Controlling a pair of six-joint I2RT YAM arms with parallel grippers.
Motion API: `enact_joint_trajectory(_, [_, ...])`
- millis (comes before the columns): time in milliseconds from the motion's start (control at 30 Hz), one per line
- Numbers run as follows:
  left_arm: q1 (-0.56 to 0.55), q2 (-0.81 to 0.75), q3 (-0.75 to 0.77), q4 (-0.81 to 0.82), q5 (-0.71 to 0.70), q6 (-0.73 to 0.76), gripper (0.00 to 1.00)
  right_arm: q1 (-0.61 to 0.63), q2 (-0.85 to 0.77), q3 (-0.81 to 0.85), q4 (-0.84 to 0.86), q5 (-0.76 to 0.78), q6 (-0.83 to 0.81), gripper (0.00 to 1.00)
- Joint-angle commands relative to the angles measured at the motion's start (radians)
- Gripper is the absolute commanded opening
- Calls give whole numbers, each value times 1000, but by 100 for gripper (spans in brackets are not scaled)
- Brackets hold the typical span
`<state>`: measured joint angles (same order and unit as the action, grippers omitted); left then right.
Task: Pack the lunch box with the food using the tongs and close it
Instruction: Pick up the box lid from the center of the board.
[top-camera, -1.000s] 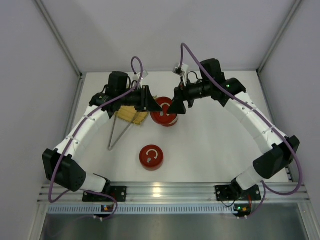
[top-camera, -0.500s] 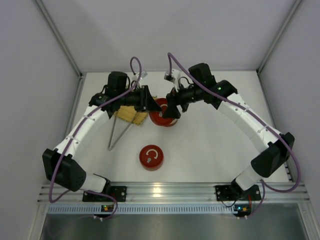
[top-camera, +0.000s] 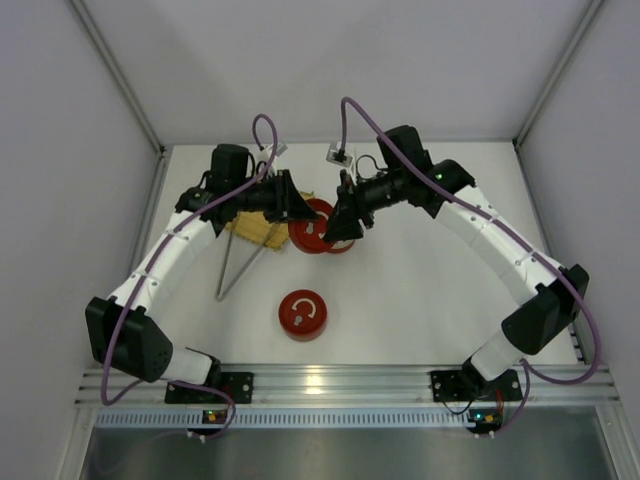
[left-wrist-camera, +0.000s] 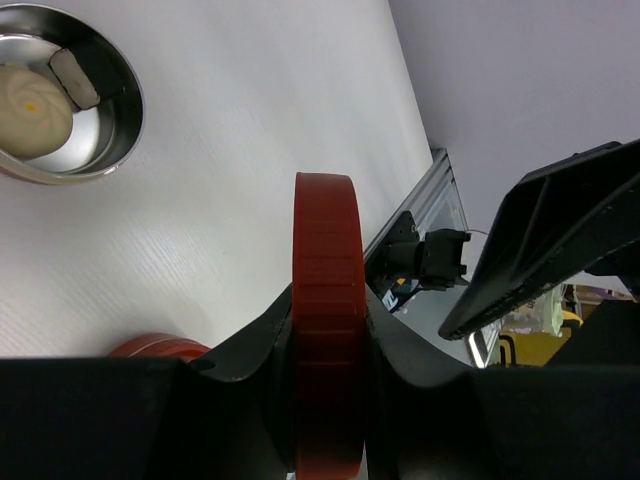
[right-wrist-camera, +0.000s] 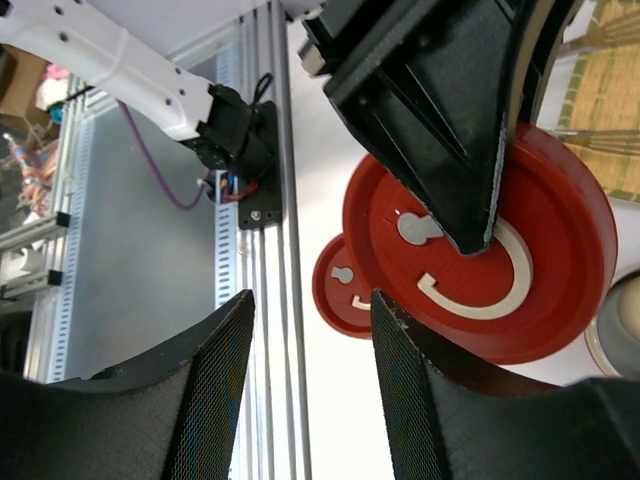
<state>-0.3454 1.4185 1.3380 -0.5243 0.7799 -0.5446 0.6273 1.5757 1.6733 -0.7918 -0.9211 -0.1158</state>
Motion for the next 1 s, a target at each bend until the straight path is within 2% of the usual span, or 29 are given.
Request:
enact_joint_trajectory(0, [2,-9,-2,56,-11,1,0,-15,-37,66,54,-99,30,49])
enact_joint_trajectory(133, [5,-16,-8,66,-15,6,0,-31,-37,71,71,-96,62,50])
enact_joint_trajectory(267, [6,-46,-31,125,-8,-17,0,-38,-37,54,77,90,70,52])
enact_joint_trajectory(467, [6,-53,-59,187,-2,-109,0,-35,-8,66,74,212,90,60])
enact_joint_trajectory(967, [6,-61,-106,320,41,-224,0,-31,55,72,68,286,100,59])
